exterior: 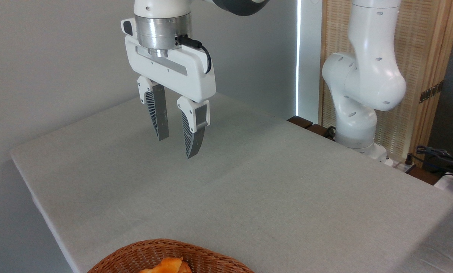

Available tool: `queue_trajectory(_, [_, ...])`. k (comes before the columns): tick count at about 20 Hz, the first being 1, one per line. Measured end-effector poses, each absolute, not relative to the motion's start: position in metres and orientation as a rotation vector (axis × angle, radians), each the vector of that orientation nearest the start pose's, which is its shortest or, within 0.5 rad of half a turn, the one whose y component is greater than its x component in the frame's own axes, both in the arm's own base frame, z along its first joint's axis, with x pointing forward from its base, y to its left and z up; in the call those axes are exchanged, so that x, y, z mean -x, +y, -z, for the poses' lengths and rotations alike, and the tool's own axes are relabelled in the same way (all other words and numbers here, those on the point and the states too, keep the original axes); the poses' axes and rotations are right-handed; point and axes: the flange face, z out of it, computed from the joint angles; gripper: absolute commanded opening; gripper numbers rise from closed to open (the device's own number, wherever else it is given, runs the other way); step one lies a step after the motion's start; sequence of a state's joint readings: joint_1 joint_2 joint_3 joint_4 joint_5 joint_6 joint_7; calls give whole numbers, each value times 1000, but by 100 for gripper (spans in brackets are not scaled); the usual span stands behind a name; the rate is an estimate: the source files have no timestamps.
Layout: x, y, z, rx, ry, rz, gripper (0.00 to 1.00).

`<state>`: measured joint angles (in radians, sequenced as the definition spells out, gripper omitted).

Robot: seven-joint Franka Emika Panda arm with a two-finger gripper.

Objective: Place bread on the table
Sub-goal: 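Move the open gripper down into the wicker basket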

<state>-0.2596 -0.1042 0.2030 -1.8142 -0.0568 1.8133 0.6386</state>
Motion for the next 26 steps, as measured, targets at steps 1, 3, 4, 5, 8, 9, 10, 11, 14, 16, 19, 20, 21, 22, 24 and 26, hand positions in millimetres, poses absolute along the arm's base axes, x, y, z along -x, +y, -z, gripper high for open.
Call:
queue_trajectory(1, [-539, -30, -586, 2997, 1066, 189, 100])
queue_trajectory(3, [-539, -30, -586, 2997, 1066, 189, 100])
queue_trajectory(4, [-540, -31, -585, 2997, 1067, 188, 100])
queue_trajectory(5, [-540, -32, -584, 2997, 1069, 185, 100])
queue_trajectory(8, [-542, -35, -580, 2996, 1077, 172, 100])
queue_trajectory(9, [-542, -36, -580, 2995, 1080, 170, 100])
queue_trajectory(10, [-542, -37, -579, 2994, 1084, 169, 100])
queue_trajectory(11, [-542, -39, -579, 2992, 1088, 169, 100])
queue_trajectory(14, [-541, -49, -579, 2982, 1115, 166, 100])
queue_trajectory(16, [-542, -56, -577, 2976, 1131, 159, 100])
queue_trajectory(19, [-544, -62, -571, 2972, 1146, 144, 100])
queue_trajectory(20, [-546, -61, -573, 2967, 1140, 174, 100])
queue_trajectory(21, [-550, -59, -576, 2957, 1126, 229, 100])
queue_trajectory(22, [-555, -54, -578, 2947, 1106, 288, 100])
queue_trajectory(24, [-565, -37, -579, 2934, 1045, 385, 100])
queue_trajectory(26, [-576, -13, -573, 2929, 967, 448, 100])
